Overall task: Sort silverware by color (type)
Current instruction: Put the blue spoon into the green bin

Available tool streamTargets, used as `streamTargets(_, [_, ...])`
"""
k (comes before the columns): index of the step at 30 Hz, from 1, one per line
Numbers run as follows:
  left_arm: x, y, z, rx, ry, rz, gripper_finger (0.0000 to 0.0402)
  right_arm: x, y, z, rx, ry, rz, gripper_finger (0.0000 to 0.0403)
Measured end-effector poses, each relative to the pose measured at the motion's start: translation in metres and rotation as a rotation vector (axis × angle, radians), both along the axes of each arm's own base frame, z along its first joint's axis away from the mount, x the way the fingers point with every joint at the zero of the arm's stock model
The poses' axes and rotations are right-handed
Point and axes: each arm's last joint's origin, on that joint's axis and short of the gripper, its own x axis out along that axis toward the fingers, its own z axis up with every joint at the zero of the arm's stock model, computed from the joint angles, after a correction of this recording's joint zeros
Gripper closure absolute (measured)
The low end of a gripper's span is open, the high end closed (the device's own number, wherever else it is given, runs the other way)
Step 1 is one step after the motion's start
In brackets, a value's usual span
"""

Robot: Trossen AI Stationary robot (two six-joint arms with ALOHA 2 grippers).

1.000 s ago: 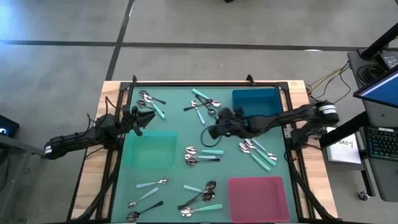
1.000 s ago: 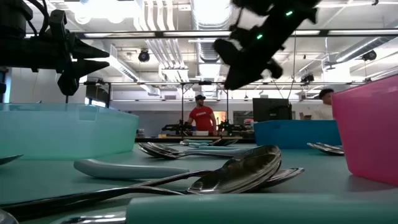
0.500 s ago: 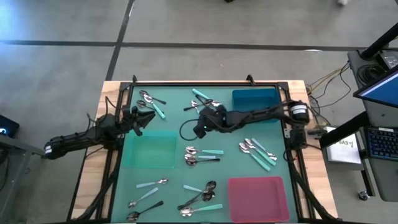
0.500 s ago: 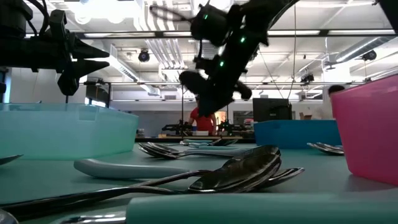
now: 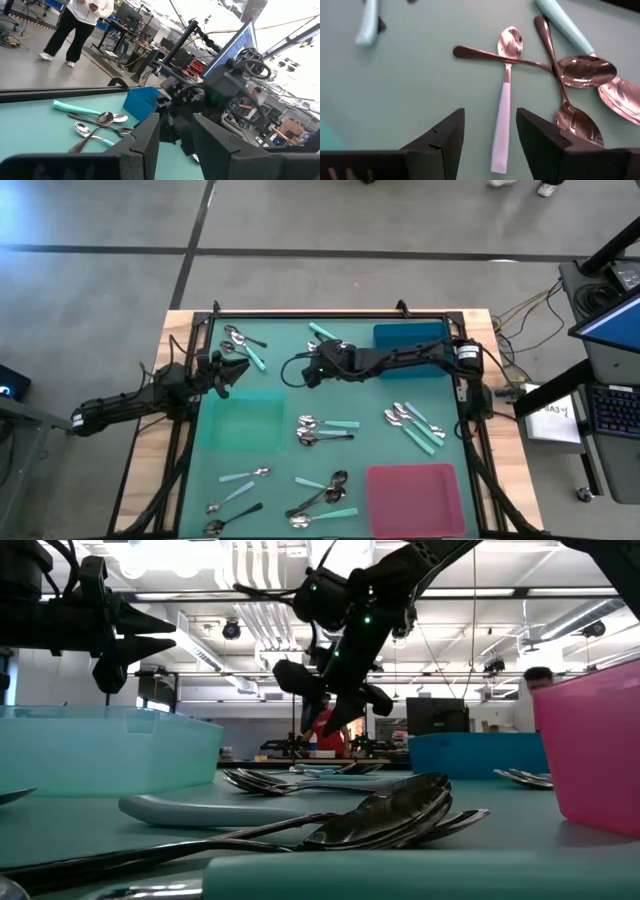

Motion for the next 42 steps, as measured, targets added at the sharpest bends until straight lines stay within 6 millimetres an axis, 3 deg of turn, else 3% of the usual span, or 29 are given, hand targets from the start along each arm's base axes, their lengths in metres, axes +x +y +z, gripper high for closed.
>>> streamTargets(13, [0.000, 0.000, 0.000, 0.000, -0.002, 0.000, 0.0303, -0.001, -0.003, -0.030, 0.010, 0.128, 0.011, 0.0239])
streamTargets(29, [0.000, 0.000, 0.000, 0.000, -0.001, 0.000, 0.0303, -0.001, -0.003, -0.035, 0.087, 0.116, 0.026, 0.0268])
streamTargets(42, [0.000, 0.000, 0.000, 0.000, -0.001, 0.000, 0.0303, 0.002, -0.003, -0.055, 0.102, 0.149, 0.015, 0.0271])
